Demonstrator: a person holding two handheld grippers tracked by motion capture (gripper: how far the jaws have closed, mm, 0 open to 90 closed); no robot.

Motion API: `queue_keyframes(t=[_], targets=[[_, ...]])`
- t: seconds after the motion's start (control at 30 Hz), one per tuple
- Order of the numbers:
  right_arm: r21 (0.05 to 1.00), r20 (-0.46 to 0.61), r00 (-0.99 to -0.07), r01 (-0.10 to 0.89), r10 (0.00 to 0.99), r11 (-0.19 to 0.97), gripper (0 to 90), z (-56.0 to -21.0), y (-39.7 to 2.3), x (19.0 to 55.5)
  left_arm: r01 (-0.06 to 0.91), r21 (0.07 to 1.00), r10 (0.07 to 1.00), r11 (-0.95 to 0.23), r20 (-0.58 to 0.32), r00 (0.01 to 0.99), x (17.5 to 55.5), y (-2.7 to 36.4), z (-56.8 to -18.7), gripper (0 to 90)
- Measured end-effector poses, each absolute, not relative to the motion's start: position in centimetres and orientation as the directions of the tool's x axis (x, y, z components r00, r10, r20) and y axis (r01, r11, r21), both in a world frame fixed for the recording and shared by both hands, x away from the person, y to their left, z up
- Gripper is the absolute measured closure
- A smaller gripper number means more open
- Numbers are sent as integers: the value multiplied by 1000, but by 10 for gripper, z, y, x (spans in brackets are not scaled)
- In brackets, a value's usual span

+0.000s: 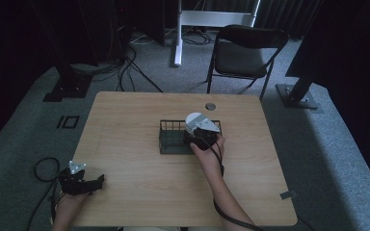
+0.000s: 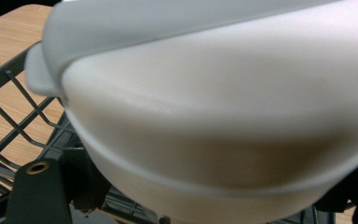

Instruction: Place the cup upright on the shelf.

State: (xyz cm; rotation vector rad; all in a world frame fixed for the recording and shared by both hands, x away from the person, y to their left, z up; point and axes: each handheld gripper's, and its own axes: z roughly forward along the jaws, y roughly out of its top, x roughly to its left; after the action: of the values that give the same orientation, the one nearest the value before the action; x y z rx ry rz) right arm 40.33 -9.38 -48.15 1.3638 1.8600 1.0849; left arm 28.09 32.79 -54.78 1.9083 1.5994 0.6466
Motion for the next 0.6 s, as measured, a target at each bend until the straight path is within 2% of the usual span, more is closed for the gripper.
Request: queue_keyframes(t=[0.3,0.6], targets=[[877,16,-319,460,948,140,128,-485,-93,403,714,688,985,-130,8,171,281,328,-548,6],[885,31,-320,448,947,122,128,-486,-95,401,714,688,985,-130,8,171,281,328,-548,6]])
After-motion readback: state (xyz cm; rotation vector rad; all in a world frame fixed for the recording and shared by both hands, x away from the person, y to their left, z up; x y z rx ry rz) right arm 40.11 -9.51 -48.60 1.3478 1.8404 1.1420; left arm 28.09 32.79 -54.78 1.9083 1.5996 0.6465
